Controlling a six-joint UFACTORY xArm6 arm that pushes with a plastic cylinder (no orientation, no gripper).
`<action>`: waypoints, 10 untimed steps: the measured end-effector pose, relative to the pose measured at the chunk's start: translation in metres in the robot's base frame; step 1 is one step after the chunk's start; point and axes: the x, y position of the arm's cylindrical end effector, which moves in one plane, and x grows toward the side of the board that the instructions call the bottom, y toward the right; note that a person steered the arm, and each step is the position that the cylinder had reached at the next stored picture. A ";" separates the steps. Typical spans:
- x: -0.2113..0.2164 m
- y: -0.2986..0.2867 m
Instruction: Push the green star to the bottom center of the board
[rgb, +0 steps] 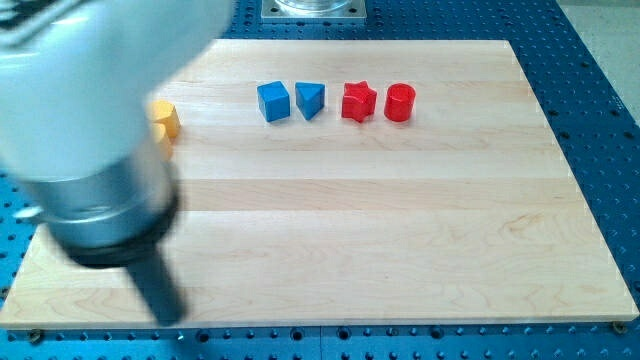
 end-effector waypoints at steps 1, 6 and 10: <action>-0.031 -0.089; -0.111 0.085; -0.074 0.086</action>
